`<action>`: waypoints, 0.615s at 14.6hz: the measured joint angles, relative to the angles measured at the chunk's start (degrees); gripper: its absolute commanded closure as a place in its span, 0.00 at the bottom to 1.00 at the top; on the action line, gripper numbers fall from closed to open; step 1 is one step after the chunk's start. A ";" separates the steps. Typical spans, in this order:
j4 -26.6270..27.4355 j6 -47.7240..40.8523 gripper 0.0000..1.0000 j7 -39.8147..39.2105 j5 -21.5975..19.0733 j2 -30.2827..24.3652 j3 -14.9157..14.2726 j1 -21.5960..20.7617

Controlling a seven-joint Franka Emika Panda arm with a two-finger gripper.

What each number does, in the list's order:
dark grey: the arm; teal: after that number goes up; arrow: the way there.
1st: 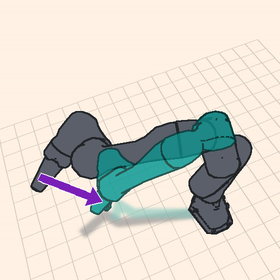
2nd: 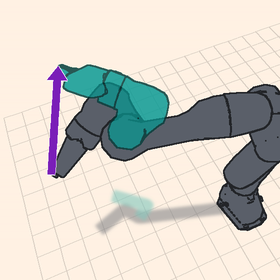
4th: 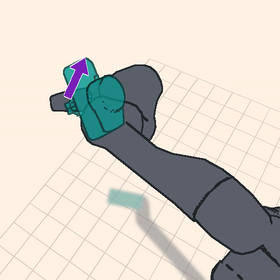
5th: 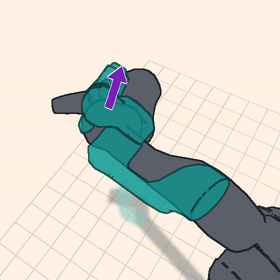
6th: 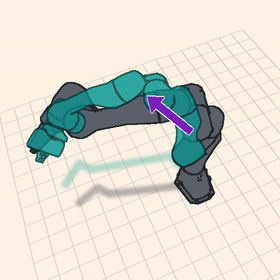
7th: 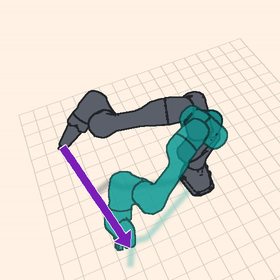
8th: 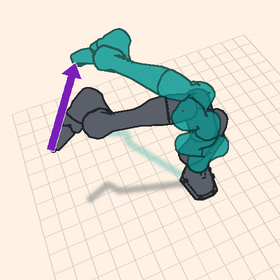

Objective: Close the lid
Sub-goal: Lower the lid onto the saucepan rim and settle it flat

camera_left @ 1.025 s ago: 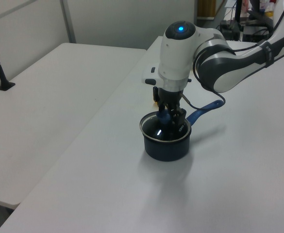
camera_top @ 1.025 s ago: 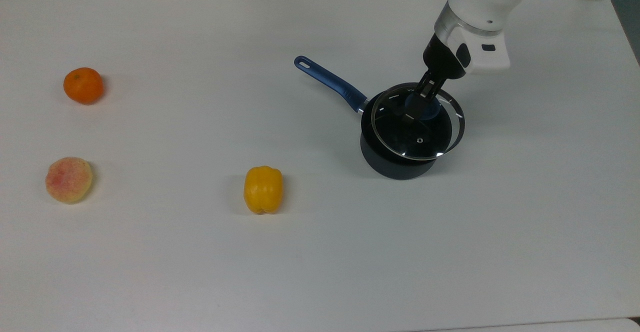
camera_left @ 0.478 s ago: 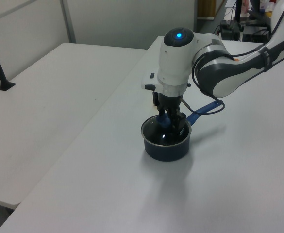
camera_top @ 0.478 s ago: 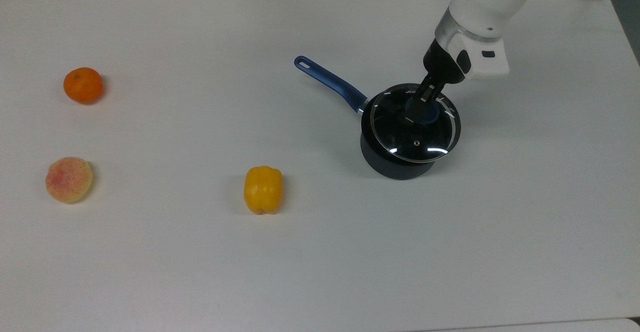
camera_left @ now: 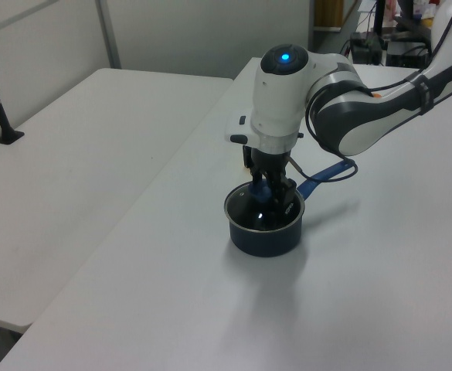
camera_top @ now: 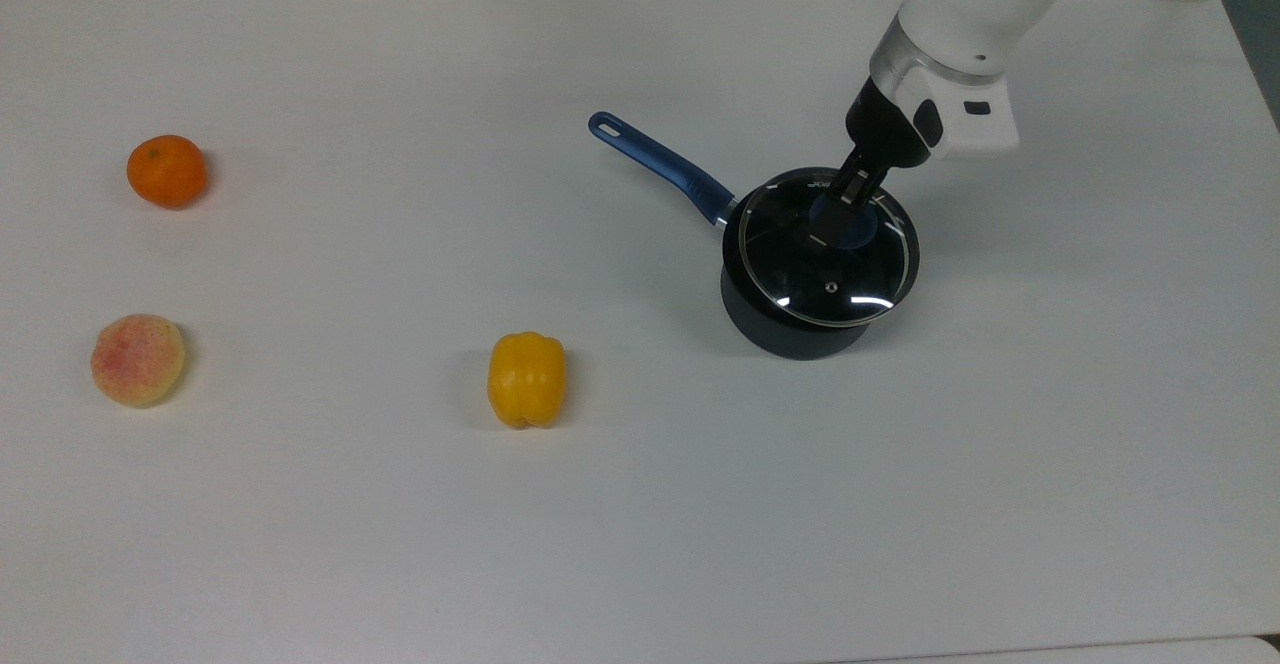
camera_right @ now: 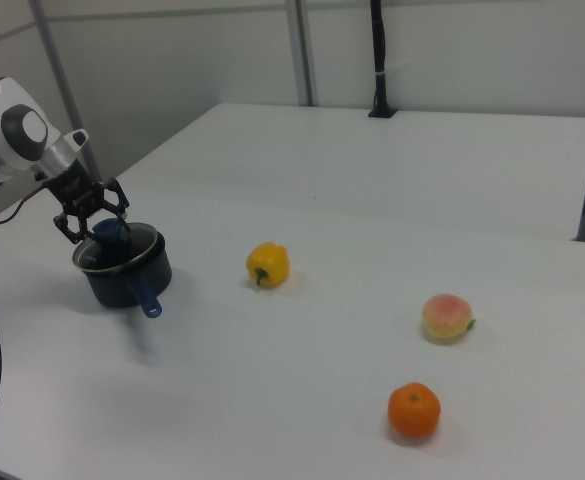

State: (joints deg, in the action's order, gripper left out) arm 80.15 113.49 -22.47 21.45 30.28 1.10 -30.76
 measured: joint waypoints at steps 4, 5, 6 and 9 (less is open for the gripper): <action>-0.01 -0.01 0.84 0.00 0.00 -0.01 -0.03 0.19; -0.01 -0.02 0.84 0.00 0.00 -0.02 -0.03 0.26; -0.01 -0.02 0.84 0.00 0.00 -0.02 -0.03 0.32; 0.14 -0.06 0.84 0.00 0.00 -0.01 -0.06 0.53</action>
State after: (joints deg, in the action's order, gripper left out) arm 80.29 113.44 -22.47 21.45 30.27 1.04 -30.24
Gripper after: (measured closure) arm 0.445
